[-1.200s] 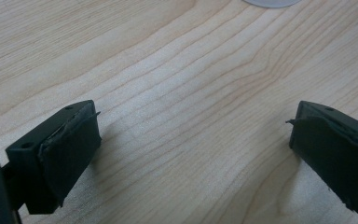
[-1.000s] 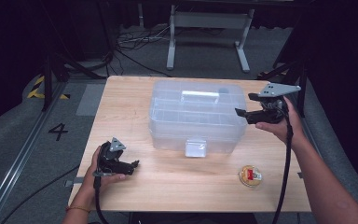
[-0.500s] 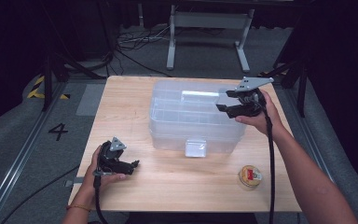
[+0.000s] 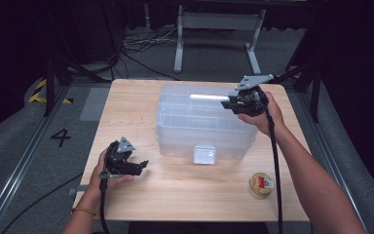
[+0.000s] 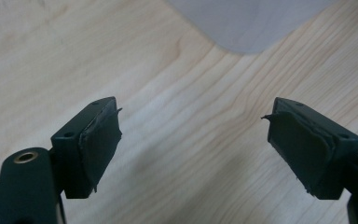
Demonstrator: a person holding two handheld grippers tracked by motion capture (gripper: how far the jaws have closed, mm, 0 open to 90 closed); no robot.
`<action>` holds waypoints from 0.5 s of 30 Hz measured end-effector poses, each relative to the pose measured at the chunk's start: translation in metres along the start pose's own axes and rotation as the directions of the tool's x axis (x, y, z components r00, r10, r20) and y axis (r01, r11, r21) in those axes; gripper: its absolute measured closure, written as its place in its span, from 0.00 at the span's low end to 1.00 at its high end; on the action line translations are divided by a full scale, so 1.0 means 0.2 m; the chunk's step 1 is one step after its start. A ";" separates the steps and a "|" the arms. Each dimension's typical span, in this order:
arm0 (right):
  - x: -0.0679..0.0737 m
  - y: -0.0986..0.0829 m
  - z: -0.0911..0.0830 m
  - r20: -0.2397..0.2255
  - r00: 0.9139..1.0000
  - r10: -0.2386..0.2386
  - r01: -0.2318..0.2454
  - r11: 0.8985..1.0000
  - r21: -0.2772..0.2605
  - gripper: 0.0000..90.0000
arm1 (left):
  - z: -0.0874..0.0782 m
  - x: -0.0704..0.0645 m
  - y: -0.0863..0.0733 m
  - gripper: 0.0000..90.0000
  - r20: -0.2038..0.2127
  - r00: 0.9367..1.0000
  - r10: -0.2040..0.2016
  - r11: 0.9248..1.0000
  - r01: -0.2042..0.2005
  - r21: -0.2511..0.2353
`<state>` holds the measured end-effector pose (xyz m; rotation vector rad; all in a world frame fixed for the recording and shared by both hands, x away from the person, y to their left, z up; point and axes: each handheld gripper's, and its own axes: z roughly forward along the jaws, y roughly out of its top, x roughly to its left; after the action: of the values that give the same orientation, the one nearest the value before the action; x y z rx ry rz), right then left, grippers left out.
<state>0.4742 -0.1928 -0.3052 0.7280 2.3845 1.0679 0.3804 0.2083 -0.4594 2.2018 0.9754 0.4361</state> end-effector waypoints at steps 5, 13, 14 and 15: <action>-0.01 0.02 0.00 -0.010 1.000 -0.003 0.003 1.000 0.030 0.83 | -0.02 0.00 0.13 0.21 0.034 0.999 0.011 0.998 -0.008 -0.070; -0.04 0.06 -0.01 -0.031 0.999 0.013 -0.011 0.998 0.054 0.83 | -0.03 -0.02 0.23 0.23 0.039 0.998 0.051 0.991 -0.046 -0.128; -0.05 0.07 -0.01 -0.032 0.999 0.014 -0.013 0.998 0.054 0.83 | -0.03 -0.02 0.23 0.24 0.039 0.998 0.049 0.990 -0.044 -0.138; -0.05 0.07 -0.01 -0.028 0.999 0.019 -0.018 0.998 0.054 0.83 | -0.03 -0.02 0.23 0.26 0.039 0.998 0.049 0.990 -0.044 -0.138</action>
<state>0.4854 -0.1921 -0.2905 0.7596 2.4439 1.0316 0.3992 0.1855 -0.4224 2.1051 0.8476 0.4618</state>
